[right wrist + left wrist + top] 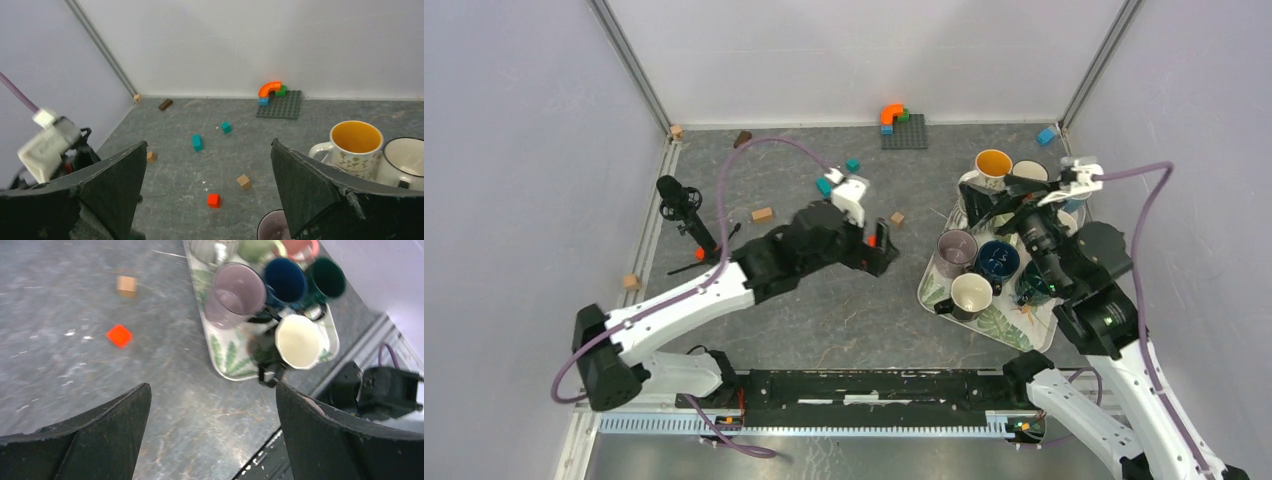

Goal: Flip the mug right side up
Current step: Reset both arms

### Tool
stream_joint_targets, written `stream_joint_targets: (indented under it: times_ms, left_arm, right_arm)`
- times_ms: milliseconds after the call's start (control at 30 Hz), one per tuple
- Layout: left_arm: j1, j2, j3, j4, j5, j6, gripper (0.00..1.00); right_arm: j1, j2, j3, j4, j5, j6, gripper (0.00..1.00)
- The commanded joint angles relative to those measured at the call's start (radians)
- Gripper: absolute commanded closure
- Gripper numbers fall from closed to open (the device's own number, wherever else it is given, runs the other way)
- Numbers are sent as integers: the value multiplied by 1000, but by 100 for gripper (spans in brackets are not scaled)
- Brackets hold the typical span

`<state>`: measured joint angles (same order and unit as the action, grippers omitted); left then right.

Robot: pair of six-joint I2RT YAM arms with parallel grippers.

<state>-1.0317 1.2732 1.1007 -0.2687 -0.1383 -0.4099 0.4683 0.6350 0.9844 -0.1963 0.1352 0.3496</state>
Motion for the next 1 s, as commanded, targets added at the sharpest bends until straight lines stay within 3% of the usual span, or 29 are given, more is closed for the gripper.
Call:
stream_joint_targets:
  times_ms: [0, 267, 533, 967]
  left_arm:
    - [149, -126, -18, -93, 22, -84, 0]
    - [290, -217, 24, -197, 48, -111, 0]
    - [312, -231, 43, -236, 60, -145, 0]
    - [312, -213, 50, -235, 85, -141, 0]
  right_arm:
    - [-3, 84, 20, 21, -129, -23, 2]
    - [-3, 201, -39, 27, -235, -40, 2]
    - [-2, 283, -58, 23, -257, -36, 2]
    - [-3, 254, -66, -7, -232, -40, 2]
